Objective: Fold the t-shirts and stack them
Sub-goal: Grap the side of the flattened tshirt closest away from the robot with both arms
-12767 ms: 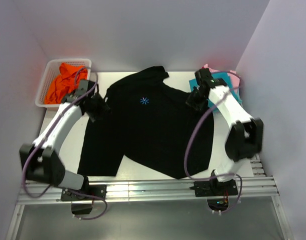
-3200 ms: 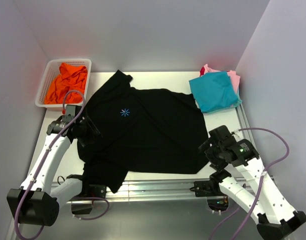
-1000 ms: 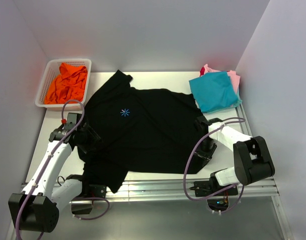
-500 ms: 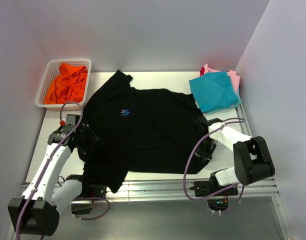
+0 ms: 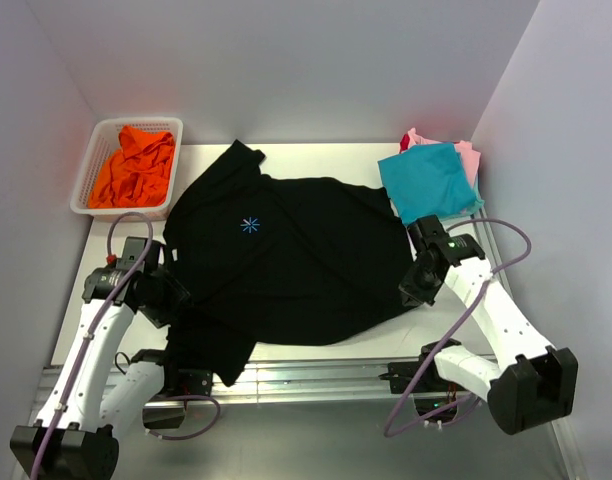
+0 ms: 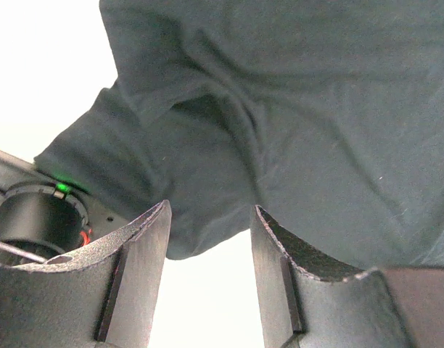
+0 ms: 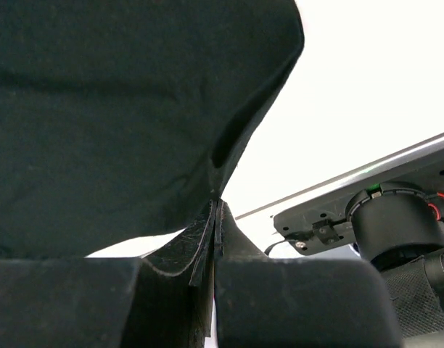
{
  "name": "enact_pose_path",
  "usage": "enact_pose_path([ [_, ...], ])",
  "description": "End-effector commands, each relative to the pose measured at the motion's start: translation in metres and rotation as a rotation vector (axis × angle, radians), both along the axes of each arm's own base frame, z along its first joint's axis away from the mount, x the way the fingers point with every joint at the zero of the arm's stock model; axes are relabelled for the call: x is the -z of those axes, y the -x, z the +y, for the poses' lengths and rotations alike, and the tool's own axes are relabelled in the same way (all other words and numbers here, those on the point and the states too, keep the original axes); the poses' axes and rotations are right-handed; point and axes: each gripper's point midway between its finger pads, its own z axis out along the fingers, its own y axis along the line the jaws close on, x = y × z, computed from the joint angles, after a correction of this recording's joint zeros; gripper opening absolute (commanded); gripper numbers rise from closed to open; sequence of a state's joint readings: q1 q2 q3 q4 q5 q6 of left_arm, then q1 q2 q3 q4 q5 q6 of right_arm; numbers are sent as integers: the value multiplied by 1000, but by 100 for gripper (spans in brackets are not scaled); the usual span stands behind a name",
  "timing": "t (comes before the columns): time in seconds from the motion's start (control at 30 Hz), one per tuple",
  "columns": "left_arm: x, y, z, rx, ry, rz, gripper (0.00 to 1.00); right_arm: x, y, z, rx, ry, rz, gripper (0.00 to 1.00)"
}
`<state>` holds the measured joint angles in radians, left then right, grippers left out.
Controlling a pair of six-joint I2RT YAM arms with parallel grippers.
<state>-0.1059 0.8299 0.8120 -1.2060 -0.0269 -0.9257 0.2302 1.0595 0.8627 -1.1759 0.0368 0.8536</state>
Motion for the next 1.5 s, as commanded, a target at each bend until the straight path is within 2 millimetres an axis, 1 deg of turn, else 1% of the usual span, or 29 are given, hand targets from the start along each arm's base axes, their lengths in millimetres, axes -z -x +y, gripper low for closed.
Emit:
enact_pose_path([
  [0.0, 0, 15, 1, 7, -1, 37, 54, 3, 14, 1, -7, -23, 31, 0],
  [0.07, 1, 17, 3, 12, -11, 67, 54, 12, 20, 6, -23, -55, 61, 0],
  [0.13, 5, 26, 4, 28, -20, 133, 55, 13, 17, 9, -36, -72, 41, 0],
  [0.17, 9, 31, 5, 37, -34, 184, 56, 14, 16, 9, -39, -73, 33, 0],
  [0.2, 16, 38, 8, 65, -52, 280, 56, 13, 12, 10, -42, -74, 18, 0],
  [0.27, 25, 45, 5, 125, -43, 387, 56, 12, 8, 9, -60, -67, 6, 0],
  [0.4, 29, 43, -18, 144, 75, 436, 55, 13, -5, 13, -84, -85, -26, 0],
  [0.43, 31, 45, -25, 156, 100, 452, 54, 14, -5, 14, -91, -92, -21, 0],
  [0.47, 35, 44, -30, 150, 103, 477, 51, 15, -7, 14, -93, -99, -24, 0],
  [0.5, 37, 48, -37, 190, 92, 497, 50, 15, -10, 17, -97, -115, -24, 0],
  [0.57, 41, 50, -43, 190, 60, 539, 50, 18, -12, 16, -104, -124, -21, 0],
  [0.63, 43, 52, -51, 218, 29, 544, 52, 21, -14, 16, -121, -140, -13, 0],
  [0.67, 44, 52, -54, 190, 27, 550, 52, 23, -15, 15, -122, -145, -9, 0],
  [0.73, 48, 53, -65, 194, 37, 546, 54, 25, -20, 12, -127, -154, -5, 0],
  [0.77, 52, 57, -71, 165, 47, 573, 57, 25, -22, 11, -127, -154, -3, 0],
  [0.8, 55, 59, -78, 193, 41, 571, 59, 27, -24, 9, -126, -152, 8, 0],
  [0.83, 58, 62, -81, 197, 30, 582, 62, 26, -25, 13, -129, -175, 10, 0],
  [0.87, 64, 66, -85, 185, 11, 609, 68, 26, -28, 16, -127, -188, 3, 0],
  [0.93, 73, 71, -94, 217, -25, 615, 71, 25, -33, 20, -122, -211, -6, 0],
  [0.97, 78, 71, -97, 188, -45, 628, 74, 26, -33, 20, -124, -210, -2, 0],
  [1.0, 82, 72, -101, 199, -70, 618, 74, 27, -34, 19, -129, -206, 5, 0],
  [1.07, 91, 66, -108, 145, -91, 600, 75, 25, -36, 20, -134, -209, 3, 0],
  [1.17, 101, 60, -120, 73, -67, 553, 72, 27, -34, 21, -138, -217, 14, 0],
  [1.23, 102, 57, -120, 12, -68, 521, 67, 28, -32, 19, -140, -208, 21, 0],
  [1.3, 99, 59, -112, -18, -97, 505, 64, 28, -31, 19, -147, -204, 25, 0],
  [1.33, 95, 56, -106, -61, -105, 466, 62, 29, -31, 19, -147, -203, 29, 0],
  [1.4, 92, 61, -100, -120, -82, 443, 60, 31, -30, 18, -150, -193, 34, 0],
  [1.43, 94, 68, -95, -177, -43, 423, 59, 30, -30, 18, -150, -192, 34, 0],
  [1.47, 95, 71, -96, -194, -5, 416, 59, 31, -31, 18, -149, -190, 34, 0],
])
